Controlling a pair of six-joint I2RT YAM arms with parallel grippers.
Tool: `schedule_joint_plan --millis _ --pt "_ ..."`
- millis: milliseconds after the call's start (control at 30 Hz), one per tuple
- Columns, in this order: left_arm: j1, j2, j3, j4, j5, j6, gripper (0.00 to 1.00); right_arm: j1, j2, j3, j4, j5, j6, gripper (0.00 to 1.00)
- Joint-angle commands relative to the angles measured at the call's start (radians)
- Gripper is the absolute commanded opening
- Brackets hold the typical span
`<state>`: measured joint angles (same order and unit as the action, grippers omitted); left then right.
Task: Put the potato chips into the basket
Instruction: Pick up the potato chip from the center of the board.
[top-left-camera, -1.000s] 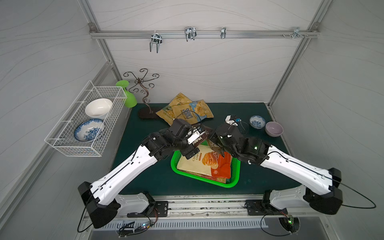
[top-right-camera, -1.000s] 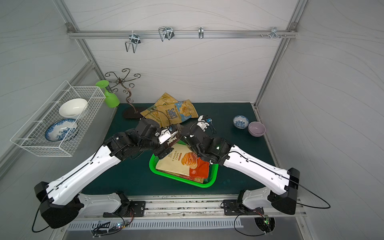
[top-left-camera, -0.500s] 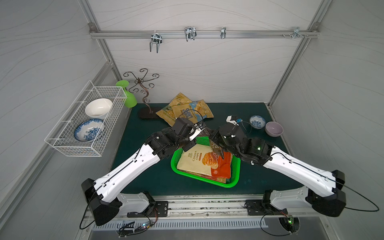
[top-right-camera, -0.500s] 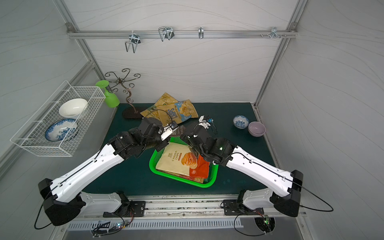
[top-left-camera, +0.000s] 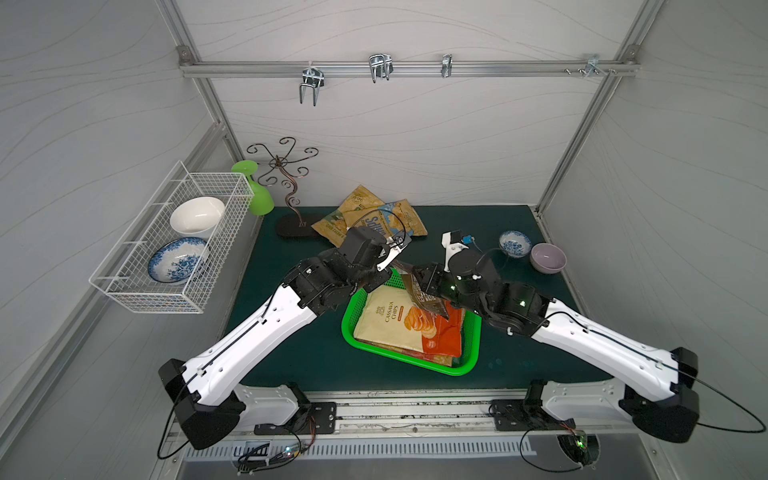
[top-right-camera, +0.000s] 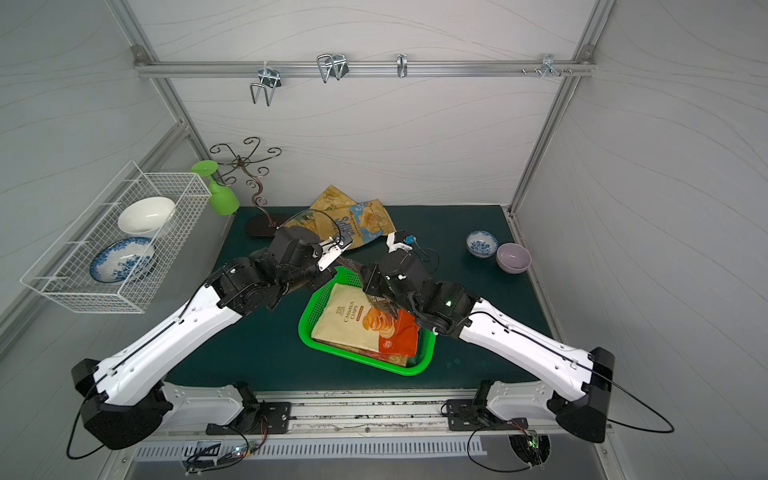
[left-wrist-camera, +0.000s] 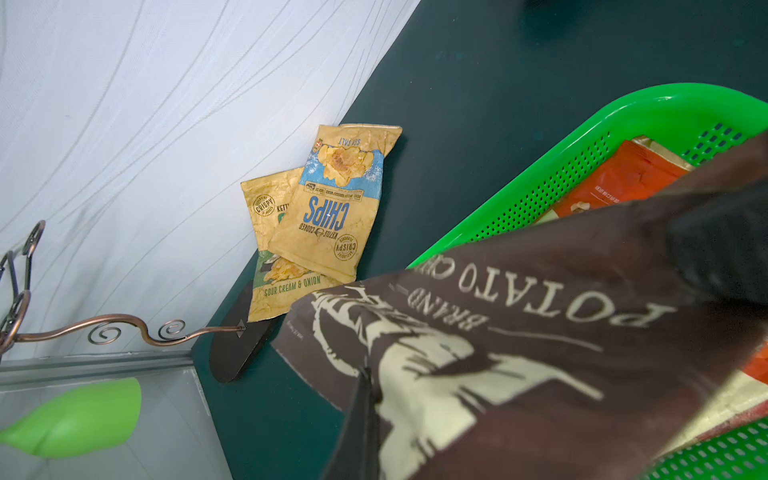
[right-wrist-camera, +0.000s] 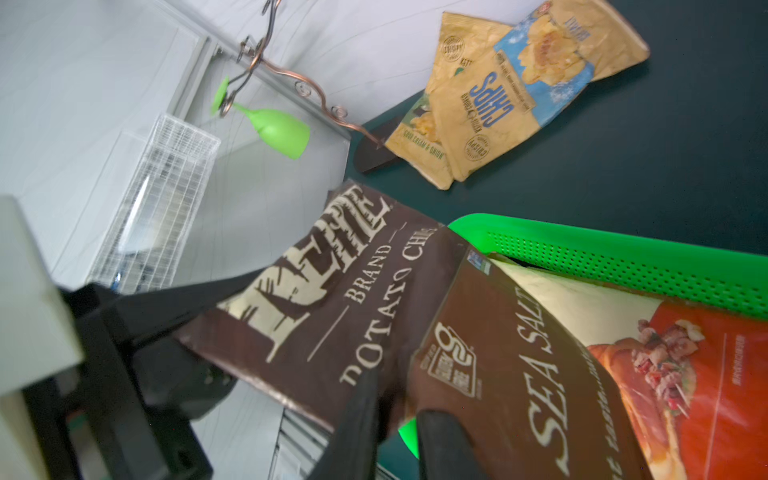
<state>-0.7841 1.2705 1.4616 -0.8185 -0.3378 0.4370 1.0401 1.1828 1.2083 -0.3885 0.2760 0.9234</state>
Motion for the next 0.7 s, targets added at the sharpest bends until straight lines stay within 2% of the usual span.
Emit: schedule_joint_plan --millis 0,300,433,500,600,667 --pt "0.008 -0.033 0.054 -0.002 0.047 0.032 0.0 -0.031 -0.054 -0.03 0.045 -0.165 -0.175 0.29" --pt "0.006 0.026 0.178 -0.102 0.054 -0.003 0.0 -0.064 -0.099 -0.038 -0.095 -0.385 -0.409 0.4" --pt "0.006 0.044 0.204 -0.127 0.032 -0.019 0.0 -0.064 -0.134 -0.11 -0.101 -0.469 -0.469 0.47" --pt "0.007 0.046 0.206 -0.132 0.024 -0.023 0.0 -0.058 -0.143 -0.148 -0.083 -0.528 -0.492 0.47" --pt "0.006 0.044 0.207 -0.134 0.015 -0.026 0.0 -0.003 -0.151 -0.192 -0.052 -0.508 -0.525 0.47" --pt "0.007 0.045 0.208 -0.134 0.015 -0.033 0.0 0.056 -0.148 -0.206 -0.041 -0.431 -0.545 0.54"
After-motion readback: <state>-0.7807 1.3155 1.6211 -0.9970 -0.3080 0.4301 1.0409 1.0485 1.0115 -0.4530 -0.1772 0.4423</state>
